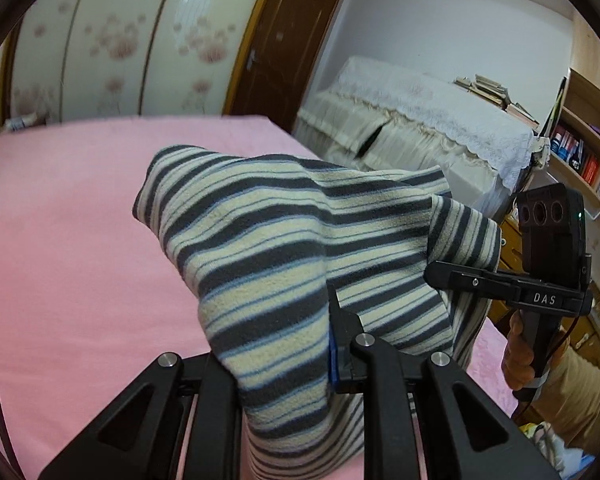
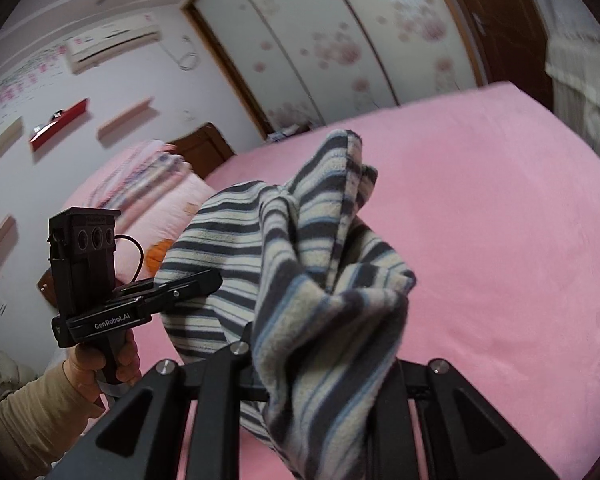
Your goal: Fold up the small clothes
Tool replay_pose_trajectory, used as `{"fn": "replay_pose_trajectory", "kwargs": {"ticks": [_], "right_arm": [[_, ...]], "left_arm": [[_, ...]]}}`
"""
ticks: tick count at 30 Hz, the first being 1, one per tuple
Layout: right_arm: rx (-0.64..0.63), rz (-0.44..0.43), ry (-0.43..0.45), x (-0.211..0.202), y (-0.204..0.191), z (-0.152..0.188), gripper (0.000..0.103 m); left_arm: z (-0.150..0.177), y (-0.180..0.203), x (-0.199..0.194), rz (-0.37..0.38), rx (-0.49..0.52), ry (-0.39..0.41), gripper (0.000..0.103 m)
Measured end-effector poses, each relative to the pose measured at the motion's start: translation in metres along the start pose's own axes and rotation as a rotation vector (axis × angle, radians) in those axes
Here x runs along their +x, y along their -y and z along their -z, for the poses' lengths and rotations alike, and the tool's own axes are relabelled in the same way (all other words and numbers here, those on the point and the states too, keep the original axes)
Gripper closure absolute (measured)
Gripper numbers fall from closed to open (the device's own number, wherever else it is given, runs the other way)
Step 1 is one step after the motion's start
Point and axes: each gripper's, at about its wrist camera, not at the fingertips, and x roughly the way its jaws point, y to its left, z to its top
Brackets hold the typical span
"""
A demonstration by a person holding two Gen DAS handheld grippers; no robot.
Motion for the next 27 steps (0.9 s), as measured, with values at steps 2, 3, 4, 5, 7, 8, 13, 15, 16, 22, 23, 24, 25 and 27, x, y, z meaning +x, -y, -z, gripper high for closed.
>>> {"fn": "replay_pose_trajectory", "kwargs": {"ticks": [2,3,4,5,7,8,13,15,16,22,23,24,25,27], "right_arm": [[-0.032,-0.019,0.014,-0.004,-0.028,-0.005,0.084],[-0.052,-0.031,0.022,-0.005,-0.044,-0.008,0.084],[-0.071,-0.045,0.030,-0.003,-0.063,-0.012,0.084],[-0.080,-0.060,0.036,0.001,-0.079,-0.014,0.084],[-0.088,-0.087,0.044,0.014,-0.105,-0.019,0.084],[-0.089,-0.100,0.048,0.025,-0.119,-0.021,0.084],[-0.038,-0.183,0.024,0.087,-0.156,-0.018,0.084],[-0.020,-0.219,0.001,0.116,-0.162,-0.014,0.084],[-0.011,-0.231,-0.015,0.138,-0.165,-0.011,0.084],[0.036,-0.225,-0.086,0.237,-0.155,-0.001,0.084],[0.045,-0.225,-0.094,0.248,-0.149,0.001,0.084],[0.057,-0.221,-0.106,0.265,-0.141,0.003,0.084],[0.068,-0.211,-0.118,0.280,-0.131,0.006,0.084],[0.096,-0.192,-0.139,0.312,-0.111,0.011,0.084]], "left_arm": [[-0.005,-0.003,-0.036,-0.039,0.026,0.023,0.088],[-0.007,-0.007,-0.056,-0.063,0.034,0.034,0.088],[-0.008,-0.012,-0.074,-0.084,0.037,0.043,0.088],[-0.010,-0.018,-0.092,-0.114,0.043,0.054,0.088],[-0.010,-0.032,-0.124,-0.168,0.052,0.071,0.088],[-0.009,-0.041,-0.141,-0.202,0.055,0.077,0.088],[0.003,-0.098,-0.181,-0.315,0.022,0.060,0.088],[0.009,-0.127,-0.186,-0.351,0.005,0.037,0.088],[0.013,-0.146,-0.185,-0.367,-0.009,0.019,0.088],[0.024,-0.232,-0.123,-0.411,-0.053,-0.081,0.087],[0.026,-0.244,-0.109,-0.410,-0.060,-0.093,0.087],[0.028,-0.258,-0.094,-0.414,-0.071,-0.109,0.087],[0.029,-0.273,-0.077,-0.417,-0.089,-0.118,0.087],[0.030,-0.288,-0.035,-0.427,-0.105,-0.129,0.087]]}}
